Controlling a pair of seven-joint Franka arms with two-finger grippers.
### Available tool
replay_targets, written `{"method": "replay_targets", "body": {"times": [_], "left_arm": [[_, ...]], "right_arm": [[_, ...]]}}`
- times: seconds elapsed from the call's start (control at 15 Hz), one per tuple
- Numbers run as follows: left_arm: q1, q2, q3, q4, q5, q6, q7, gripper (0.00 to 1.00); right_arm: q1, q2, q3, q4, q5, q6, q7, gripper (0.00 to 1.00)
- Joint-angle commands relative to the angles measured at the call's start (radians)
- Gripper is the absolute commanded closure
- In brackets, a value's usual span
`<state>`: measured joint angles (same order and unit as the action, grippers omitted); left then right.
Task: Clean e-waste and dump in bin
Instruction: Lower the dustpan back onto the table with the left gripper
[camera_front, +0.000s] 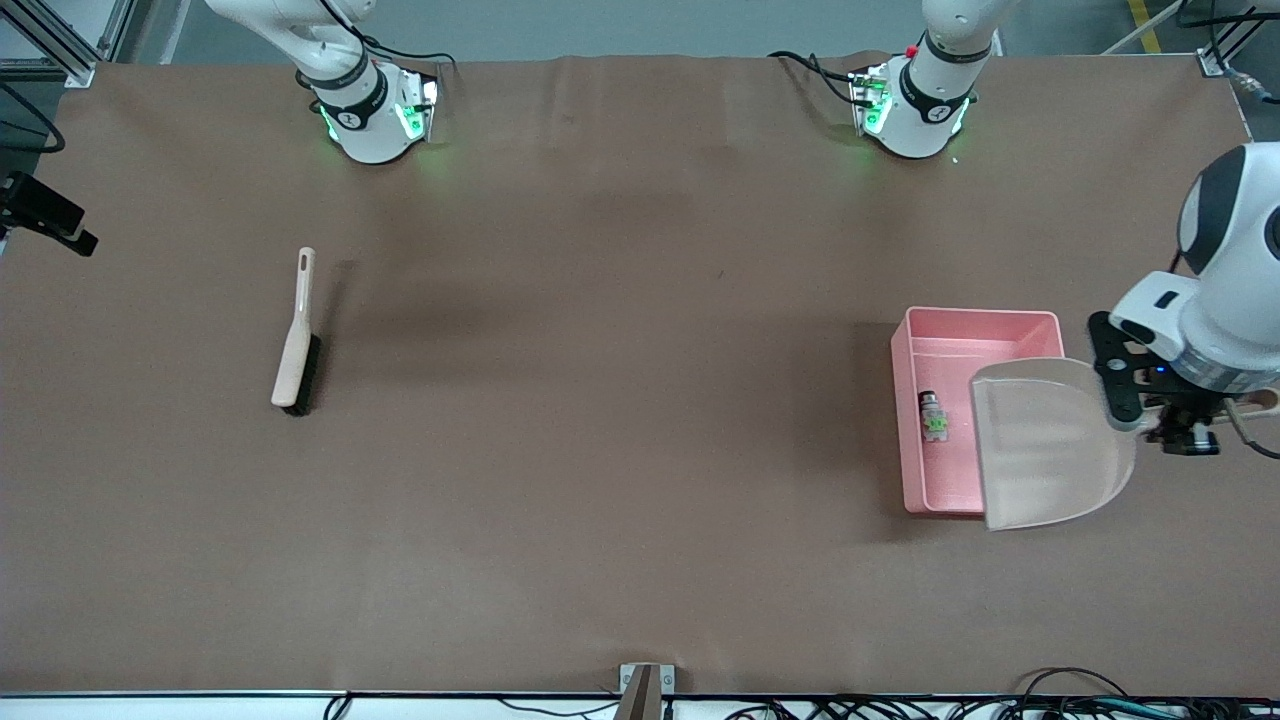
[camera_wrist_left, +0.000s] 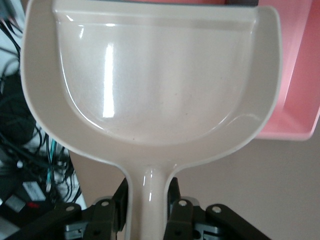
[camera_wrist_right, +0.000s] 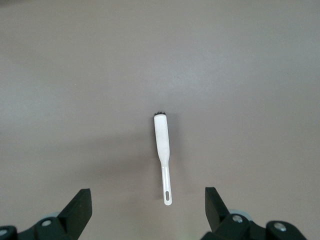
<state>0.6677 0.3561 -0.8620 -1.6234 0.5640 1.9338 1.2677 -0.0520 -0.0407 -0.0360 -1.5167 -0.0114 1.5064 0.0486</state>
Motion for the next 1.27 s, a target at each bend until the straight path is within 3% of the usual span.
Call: {"method": "replay_targets", "body": {"times": [0.0, 0.2, 0.4, 0.74, 1.2], "left_arm": [[-0.068, -0.026, 0.047, 0.0, -0.186, -0.009, -0.042, 1.0], [-0.212, -0.017, 0.148, -0.038, -0.349, 0.056, -0.112, 1.0], [-0.318, -0.017, 0.208, -0.14, -0.438, 0.176, -0.212, 1.0], [-0.425, 0.012, 0.245, -0.282, -0.458, 0.367, -0.274, 1.0], [-0.556, 0.086, 0.308, -0.317, -0.441, 0.424, -0.223, 1.0]], "right_arm": [[-0.025, 0.008, 0.028, 0.027, -0.004, -0.02, 0.019, 0.0], [-0.017, 0.005, 0.037, 0.012, -0.004, -0.049, 0.022, 0.0], [-0.031, 0.005, 0.07, 0.012, -0.004, -0.048, 0.028, 0.0], [-0.023, 0.007, 0.068, 0.018, -0.002, -0.035, 0.027, 0.0], [-0.008, 0.027, 0.068, 0.013, 0.033, 0.004, 0.025, 0.0]]}}
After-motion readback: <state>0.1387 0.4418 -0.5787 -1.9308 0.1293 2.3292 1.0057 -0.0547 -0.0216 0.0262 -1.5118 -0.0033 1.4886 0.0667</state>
